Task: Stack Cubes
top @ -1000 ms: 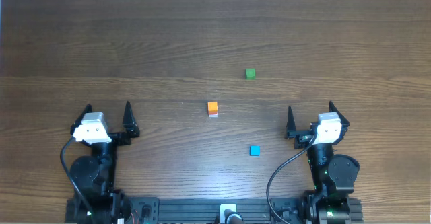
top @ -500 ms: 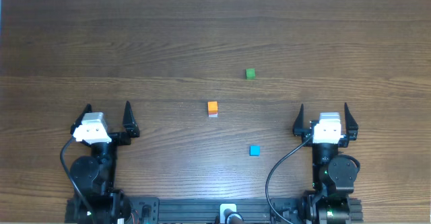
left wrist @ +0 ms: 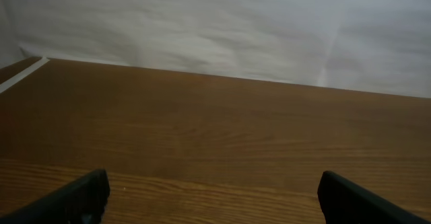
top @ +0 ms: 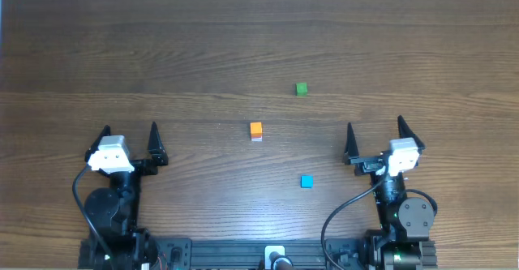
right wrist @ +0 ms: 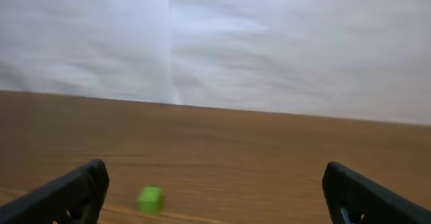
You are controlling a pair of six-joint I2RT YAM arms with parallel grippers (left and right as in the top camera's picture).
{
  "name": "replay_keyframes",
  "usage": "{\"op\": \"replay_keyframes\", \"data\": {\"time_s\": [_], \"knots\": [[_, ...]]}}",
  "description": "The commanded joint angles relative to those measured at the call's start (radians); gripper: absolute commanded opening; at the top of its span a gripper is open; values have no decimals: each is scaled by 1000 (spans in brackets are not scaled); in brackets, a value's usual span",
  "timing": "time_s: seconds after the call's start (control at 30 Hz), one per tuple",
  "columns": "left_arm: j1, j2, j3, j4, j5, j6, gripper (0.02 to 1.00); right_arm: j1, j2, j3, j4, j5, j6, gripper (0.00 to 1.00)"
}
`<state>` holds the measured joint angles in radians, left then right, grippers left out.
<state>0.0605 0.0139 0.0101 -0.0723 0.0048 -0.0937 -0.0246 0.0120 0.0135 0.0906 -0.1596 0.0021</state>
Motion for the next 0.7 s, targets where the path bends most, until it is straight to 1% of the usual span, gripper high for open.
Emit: {"op": "replay_keyframes", "data": {"time_s": [0.03,0.17,0.27,0.43,0.47,0.53,0.6,0.67,0.7], "knots": [[5,-7,-4,-4,14,11,1000,0,14,111,-24,-69,123,993],[5,-7,-4,-4,14,11,1000,0,98,285,-138,-108,143,993],[5,-7,-4,-4,14,11,1000,0,213,436,-261,-114,143,993],[5,-7,-4,-4,14,11,1000,4,520,722,-479,-169,143,991],[5,-7,-4,-3,14,11,1000,23,632,808,-540,-168,141,993],[5,-7,-4,-4,14,11,1000,57,754,893,-589,-152,131,993],[5,-7,-4,-3,14,11,1000,106,875,967,-624,-112,118,991],[5,-7,-4,-3,14,11,1000,157,981,1027,-648,-57,115,991],[5,-7,-4,-4,14,11,1000,190,1048,1064,-662,-15,116,991]]}}
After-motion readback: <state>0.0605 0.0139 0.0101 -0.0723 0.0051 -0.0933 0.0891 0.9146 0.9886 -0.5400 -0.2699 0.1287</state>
